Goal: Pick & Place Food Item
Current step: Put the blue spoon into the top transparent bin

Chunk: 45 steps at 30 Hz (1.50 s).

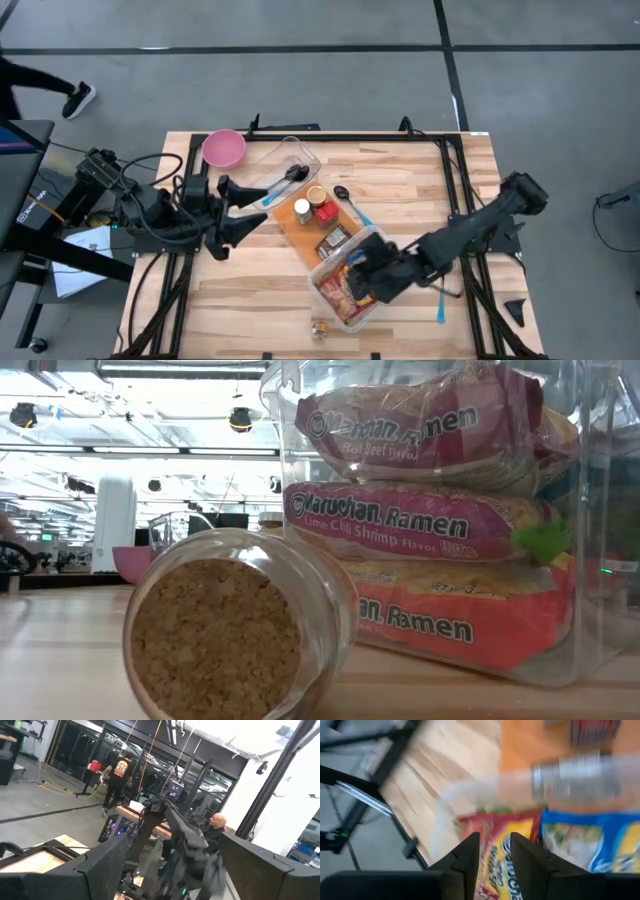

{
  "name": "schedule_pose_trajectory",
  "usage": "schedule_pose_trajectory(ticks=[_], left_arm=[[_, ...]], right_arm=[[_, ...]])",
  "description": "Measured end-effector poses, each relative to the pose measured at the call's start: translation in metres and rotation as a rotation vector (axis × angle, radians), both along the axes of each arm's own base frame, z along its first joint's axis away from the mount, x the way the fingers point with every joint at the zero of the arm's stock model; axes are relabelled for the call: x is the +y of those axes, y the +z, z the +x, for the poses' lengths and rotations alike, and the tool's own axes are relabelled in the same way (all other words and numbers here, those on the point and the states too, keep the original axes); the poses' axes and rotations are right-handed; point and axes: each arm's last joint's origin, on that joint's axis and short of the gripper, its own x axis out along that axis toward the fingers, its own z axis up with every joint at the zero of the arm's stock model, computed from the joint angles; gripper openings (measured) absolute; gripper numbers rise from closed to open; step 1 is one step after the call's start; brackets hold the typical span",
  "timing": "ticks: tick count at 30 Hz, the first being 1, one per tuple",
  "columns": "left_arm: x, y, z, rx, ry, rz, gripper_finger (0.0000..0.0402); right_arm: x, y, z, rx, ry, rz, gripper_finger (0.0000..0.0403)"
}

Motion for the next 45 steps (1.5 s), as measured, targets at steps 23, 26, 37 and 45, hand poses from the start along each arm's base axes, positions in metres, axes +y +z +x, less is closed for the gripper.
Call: schedule_pose_trajectory(ticks=[23, 26, 37, 45], left_arm=[[0.037, -0.001, -0.005, 0.185, 0.297, 0.299, 0.0309], [0.048, -0.002, -0.006, 0.222, 0.344, 0.327, 0.0309], [0.076, -0.007, -0.029, 0.334, 0.248, 0.479, 0.0309], [0.077, -0.008, -0.035, 0.316, 0.087, 0.499, 0.0309]], right_arm=[[-0.082, 0.097, -0.074, -0.181, 0.1, -0.483, 0.0102], [-0.098, 0.101, -0.074, -0.172, 0.084, -0.484, 0.0102], [-0.136, 0.1, -0.063, -0.18, -0.166, -0.371, 0.0102], [-0.141, 0.095, -0.056, -0.185, -0.264, -0.301, 0.0102]])
